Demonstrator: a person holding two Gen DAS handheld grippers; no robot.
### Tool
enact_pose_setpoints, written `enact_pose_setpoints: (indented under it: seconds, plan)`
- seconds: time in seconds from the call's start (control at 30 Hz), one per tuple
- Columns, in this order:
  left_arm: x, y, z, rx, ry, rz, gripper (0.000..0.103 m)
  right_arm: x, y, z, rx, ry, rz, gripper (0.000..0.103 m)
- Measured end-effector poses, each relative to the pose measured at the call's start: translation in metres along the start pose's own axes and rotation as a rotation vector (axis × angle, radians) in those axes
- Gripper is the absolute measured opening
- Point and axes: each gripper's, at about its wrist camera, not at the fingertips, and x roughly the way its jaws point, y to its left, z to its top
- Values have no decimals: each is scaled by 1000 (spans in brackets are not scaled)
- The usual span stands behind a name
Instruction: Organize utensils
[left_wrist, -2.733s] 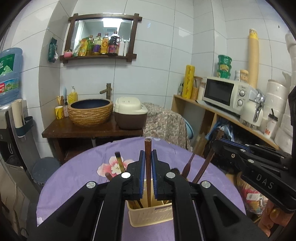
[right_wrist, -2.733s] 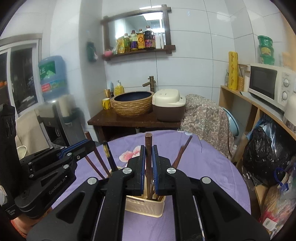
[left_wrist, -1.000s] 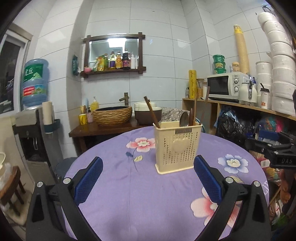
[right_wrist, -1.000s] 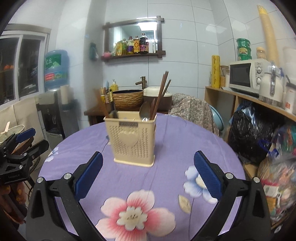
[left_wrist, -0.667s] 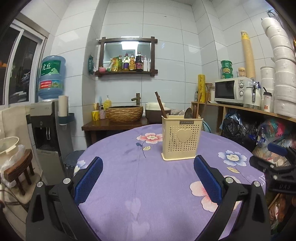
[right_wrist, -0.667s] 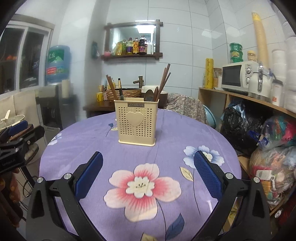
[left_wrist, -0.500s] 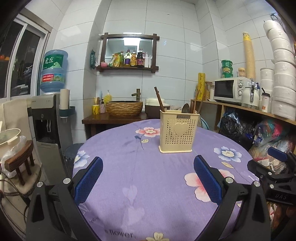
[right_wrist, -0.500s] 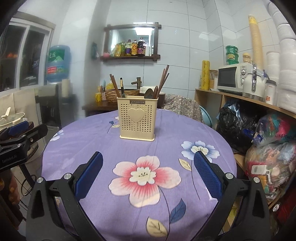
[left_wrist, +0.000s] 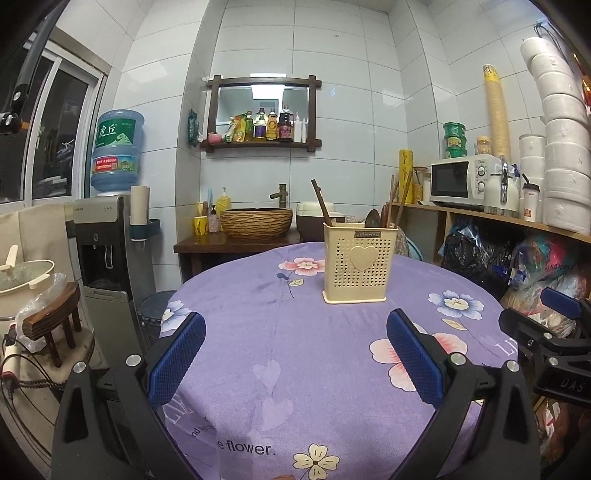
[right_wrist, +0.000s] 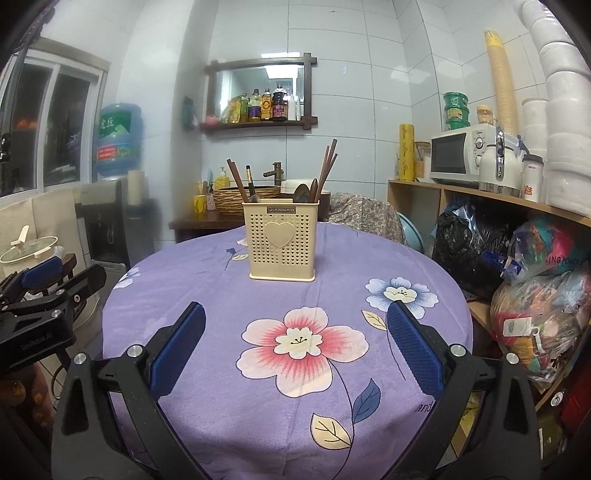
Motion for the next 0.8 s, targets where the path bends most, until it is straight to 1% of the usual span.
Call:
enact_pose_setpoints:
  seconds: [0.8]
  plan:
    - [-3,1,-1,5,0,-6,98,-5,-2,2,9,-19,14,97]
